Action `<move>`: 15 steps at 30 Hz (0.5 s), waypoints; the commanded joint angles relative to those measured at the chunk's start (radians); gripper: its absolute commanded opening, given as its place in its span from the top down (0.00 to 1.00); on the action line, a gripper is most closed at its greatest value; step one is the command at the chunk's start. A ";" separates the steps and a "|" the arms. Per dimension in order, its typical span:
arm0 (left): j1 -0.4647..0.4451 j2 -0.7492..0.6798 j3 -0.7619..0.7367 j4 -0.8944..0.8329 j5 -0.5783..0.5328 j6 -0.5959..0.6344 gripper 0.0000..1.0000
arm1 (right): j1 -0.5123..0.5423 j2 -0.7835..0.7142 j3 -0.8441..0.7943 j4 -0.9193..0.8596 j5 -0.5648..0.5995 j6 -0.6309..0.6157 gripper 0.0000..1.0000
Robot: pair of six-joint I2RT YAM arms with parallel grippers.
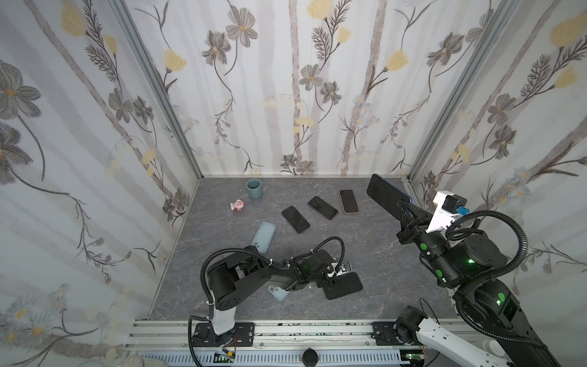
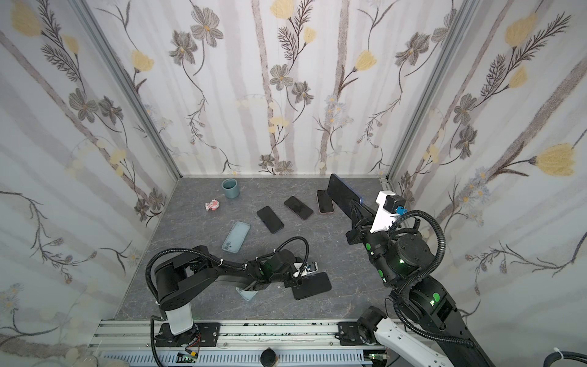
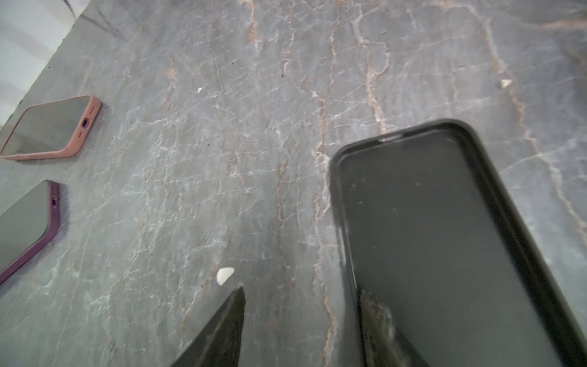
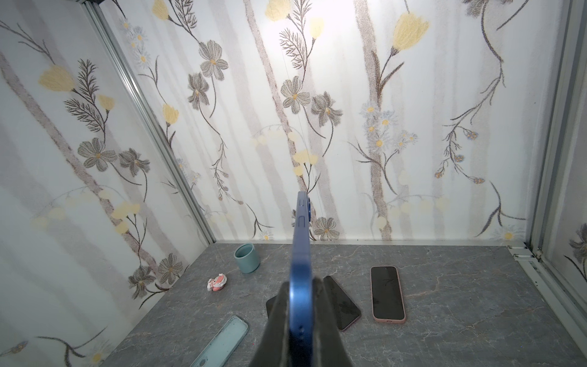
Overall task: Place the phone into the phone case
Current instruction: 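Lower the left gripper onto the black phone case and grip its edge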
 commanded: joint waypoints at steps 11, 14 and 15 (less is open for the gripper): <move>0.119 0.064 0.056 -0.010 -0.036 0.066 0.48 | 0.001 0.025 -0.005 0.077 0.001 0.000 1.00; 0.136 0.077 0.077 -0.011 -0.026 0.093 0.48 | 0.001 0.032 -0.007 0.078 -0.005 0.003 1.00; 0.145 0.081 0.084 -0.010 -0.018 0.099 0.47 | 0.002 0.036 -0.007 0.078 -0.008 0.005 1.00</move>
